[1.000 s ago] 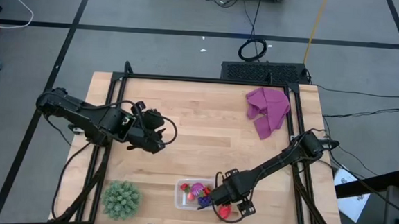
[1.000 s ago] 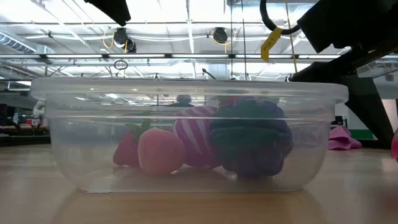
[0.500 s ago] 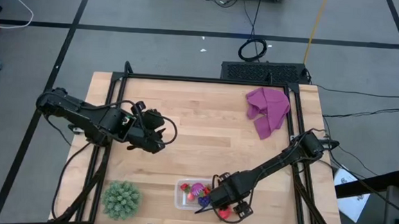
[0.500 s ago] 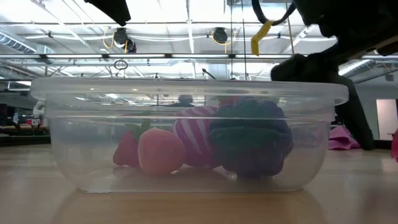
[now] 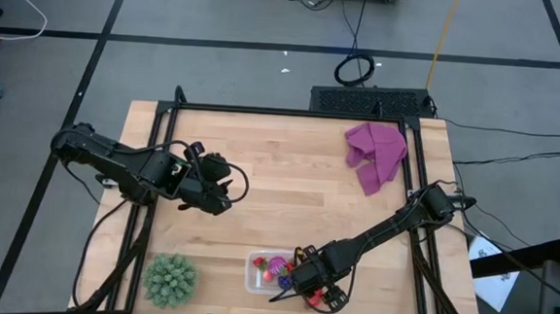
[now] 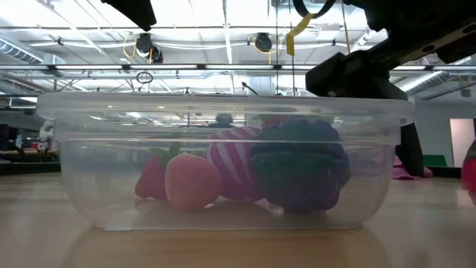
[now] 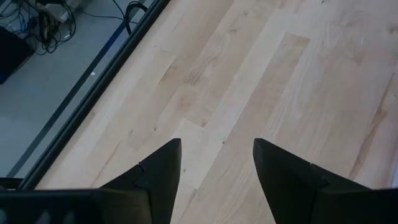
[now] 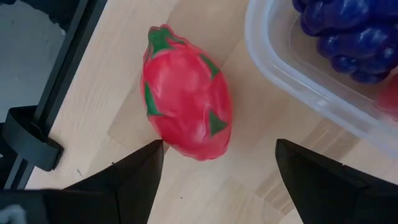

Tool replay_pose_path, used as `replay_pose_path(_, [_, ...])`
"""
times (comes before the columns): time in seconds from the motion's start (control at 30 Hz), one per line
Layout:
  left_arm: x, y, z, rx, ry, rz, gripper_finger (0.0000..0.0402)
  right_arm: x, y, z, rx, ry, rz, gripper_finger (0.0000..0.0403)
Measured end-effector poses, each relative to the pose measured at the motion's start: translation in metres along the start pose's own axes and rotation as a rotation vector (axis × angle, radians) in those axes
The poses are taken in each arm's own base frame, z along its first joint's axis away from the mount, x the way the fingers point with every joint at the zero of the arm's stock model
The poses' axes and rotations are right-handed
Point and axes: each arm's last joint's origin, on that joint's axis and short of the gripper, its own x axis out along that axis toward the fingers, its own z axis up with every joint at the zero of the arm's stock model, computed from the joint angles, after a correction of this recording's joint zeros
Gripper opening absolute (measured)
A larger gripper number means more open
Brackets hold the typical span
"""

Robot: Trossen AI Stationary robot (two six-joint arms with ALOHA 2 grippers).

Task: Pick and placing Produce into tupperware
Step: Put the dragon fruit into the transparent bin

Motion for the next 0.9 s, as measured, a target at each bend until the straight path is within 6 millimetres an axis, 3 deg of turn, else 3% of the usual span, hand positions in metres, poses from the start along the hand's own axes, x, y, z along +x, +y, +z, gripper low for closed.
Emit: replay_pose_path(0.9, [0.0, 0.0, 0.0, 0.002, 0.0, 0.0, 0.0207, 0.0, 0.0025, 0.0014, 0.167, -0.008, 0.083, 0.0302])
